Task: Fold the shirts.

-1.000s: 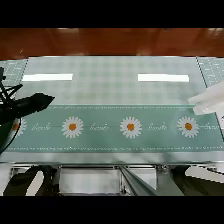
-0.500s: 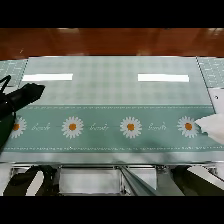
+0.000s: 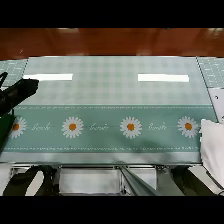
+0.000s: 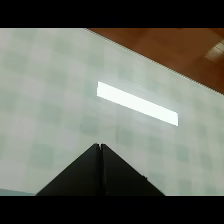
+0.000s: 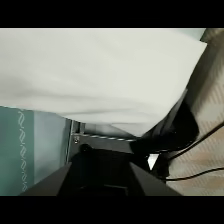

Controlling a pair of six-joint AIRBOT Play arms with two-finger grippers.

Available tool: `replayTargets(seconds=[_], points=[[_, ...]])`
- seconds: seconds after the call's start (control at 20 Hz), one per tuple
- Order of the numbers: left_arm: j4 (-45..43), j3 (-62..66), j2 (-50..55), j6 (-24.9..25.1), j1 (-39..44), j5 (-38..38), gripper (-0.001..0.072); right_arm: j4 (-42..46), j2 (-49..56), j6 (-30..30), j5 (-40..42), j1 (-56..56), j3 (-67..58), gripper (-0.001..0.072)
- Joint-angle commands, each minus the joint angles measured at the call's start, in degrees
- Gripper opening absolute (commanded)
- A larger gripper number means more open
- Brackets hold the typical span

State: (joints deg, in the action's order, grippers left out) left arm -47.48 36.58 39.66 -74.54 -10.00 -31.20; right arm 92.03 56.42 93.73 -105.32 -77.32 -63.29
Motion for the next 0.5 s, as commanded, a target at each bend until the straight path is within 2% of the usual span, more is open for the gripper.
replayTargets(seconds=[0.0, 0.05, 0.1, 0.15, 0.3, 0.4, 0.45], points=[[0.0, 3.4, 4.5, 0.4, 0.0, 1.1, 0.002, -17.7, -0.2, -0.6, 6.8, 0.1, 0.0, 0.0225], [0.0, 6.6, 6.5, 0.4, 0.0, -0.3, 0.0019, -27.7, -0.2, -3.4, 10.9, 1.4, -1.5, 0.0062], [0.0, 10.4, 8.5, 0.5, 0.0, -1.9, 0.002, -36.9, -0.2, -6.2, 16.9, 4.5, -3.6, 0.0028], [0.0, 14.8, 10.6, 0.4, 0.0, -4.2, 0.002, -40.7, -0.2, -6.8, 22.8, 9.2, -6.1, 0.0028], [0.4, 29.8, 17.5, 0.4, 1.5, -15.5, 0.0019, -37.4, 0.7, -7.6, 38.4, 34.6, -14.0, 0.0028], [-0.8, 35.2, 21.8, 1.9, 6.4, -19.7, 0.0018, -32.7, 4.0, -7.4, 44.3, 54.6, -17.3, 0.0027], [-4.2, 36.5, 23.9, 1.3, 9.3, -21.9, 0.0018, -29.1, 6.7, -6.6, 45.4, 63.7, -18.5, 0.0027]])
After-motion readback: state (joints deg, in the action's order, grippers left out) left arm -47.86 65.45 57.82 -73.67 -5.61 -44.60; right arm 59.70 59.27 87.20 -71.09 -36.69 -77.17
